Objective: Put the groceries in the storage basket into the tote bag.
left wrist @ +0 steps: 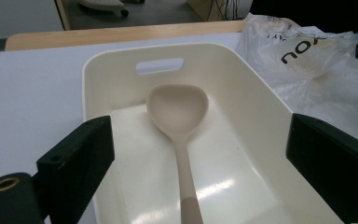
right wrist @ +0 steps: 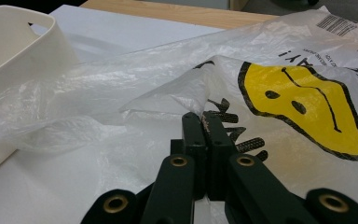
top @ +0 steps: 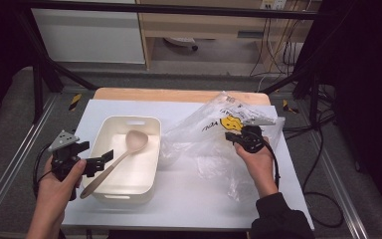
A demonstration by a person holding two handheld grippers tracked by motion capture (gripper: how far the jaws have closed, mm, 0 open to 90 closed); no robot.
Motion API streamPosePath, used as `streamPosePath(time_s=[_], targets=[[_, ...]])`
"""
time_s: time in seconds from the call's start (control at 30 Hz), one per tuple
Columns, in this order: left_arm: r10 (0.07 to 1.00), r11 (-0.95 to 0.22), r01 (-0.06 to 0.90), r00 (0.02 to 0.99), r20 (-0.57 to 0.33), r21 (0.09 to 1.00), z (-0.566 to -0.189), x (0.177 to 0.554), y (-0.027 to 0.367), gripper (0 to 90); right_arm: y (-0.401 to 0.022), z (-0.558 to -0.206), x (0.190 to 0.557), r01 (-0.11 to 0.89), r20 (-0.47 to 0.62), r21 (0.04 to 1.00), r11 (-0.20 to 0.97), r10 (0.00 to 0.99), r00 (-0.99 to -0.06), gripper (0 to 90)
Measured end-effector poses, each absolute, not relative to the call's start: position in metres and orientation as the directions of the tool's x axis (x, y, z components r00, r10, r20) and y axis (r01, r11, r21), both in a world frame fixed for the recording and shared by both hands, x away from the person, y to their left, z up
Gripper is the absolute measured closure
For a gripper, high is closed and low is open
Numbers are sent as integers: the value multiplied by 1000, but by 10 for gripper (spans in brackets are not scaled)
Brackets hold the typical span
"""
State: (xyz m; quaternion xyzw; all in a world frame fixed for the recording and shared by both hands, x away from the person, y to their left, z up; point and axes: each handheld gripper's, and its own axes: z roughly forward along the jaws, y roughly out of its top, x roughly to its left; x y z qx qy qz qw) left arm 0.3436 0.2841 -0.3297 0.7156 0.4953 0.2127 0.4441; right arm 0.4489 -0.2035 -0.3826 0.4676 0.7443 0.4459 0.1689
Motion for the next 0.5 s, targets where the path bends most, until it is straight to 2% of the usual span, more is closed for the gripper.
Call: streamPosePath(time_s=[0.4,0.43,0.47,0.5], targets=[[897,-160,551,428,-113,819,-337,336,277,162,-204,-385,450,550,166,818,167,848,-504,900],[896,-165,546,432,-107,821,-338,333,276,175,-204,-385,450,552,166,817,168,848,-504,900],[893,-163,543,435,-111,824,-338,332,276,247,-203,-386,450,552,166,816,169,848,-504,900],[889,-170,545,445,-112,821,-339,330,276,247,-203,-386,450,552,166,816,169,848,-504,900]])
